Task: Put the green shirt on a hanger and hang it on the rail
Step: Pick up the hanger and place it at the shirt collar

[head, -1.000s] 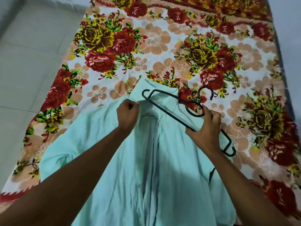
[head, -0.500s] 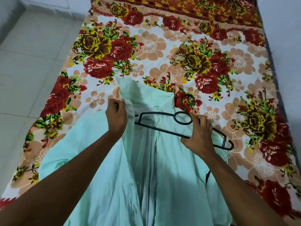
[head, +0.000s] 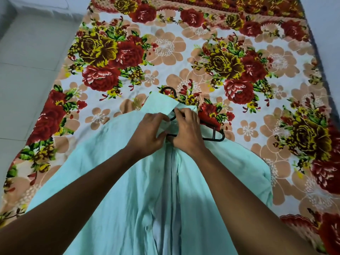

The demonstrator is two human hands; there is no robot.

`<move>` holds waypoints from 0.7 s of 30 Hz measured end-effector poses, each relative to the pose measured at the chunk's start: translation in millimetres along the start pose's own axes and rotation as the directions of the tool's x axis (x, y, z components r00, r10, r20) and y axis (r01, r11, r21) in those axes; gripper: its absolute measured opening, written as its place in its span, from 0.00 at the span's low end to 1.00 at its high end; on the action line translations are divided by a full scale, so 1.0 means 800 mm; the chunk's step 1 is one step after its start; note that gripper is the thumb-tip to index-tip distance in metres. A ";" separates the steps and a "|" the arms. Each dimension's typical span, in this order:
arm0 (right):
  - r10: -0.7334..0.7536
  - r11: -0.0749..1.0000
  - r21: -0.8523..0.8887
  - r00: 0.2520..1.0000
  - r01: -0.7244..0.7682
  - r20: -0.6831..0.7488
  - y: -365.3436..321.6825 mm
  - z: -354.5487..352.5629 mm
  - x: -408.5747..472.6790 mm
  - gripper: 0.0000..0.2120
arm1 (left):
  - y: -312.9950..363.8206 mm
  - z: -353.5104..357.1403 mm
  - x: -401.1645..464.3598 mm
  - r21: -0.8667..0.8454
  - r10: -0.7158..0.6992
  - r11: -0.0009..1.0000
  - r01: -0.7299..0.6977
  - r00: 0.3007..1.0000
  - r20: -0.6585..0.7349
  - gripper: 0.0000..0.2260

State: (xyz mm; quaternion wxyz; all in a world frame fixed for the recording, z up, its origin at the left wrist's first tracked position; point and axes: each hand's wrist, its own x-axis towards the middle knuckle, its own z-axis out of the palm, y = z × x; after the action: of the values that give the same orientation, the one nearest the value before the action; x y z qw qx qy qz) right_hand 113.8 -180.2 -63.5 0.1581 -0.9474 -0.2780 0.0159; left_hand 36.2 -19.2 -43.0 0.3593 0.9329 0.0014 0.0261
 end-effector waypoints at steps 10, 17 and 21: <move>-0.044 0.995 0.082 0.975 0.063 -0.216 0.013 0.005 -0.024 0.49 | -0.002 0.000 0.069 0.557 0.125 0.778 -0.291 0.940 0.316 0.48; 0.197 0.974 0.182 0.898 -0.134 -0.394 -0.046 0.026 -0.103 0.08 | -0.006 -0.015 0.084 0.428 0.160 0.871 -0.241 0.963 0.216 0.43; 0.449 0.892 0.179 0.861 -0.415 -0.240 -0.034 0.048 -0.076 0.23 | -0.019 -0.012 0.087 0.415 0.222 0.858 -0.302 0.947 0.231 0.44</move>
State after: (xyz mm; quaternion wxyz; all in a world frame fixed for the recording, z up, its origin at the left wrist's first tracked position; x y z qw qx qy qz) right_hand 43.8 -179.9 -94.8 0.2444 -0.9670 -0.0322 -0.0637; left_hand 105.4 -0.2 -42.7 0.1283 0.9801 -0.1514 -0.0083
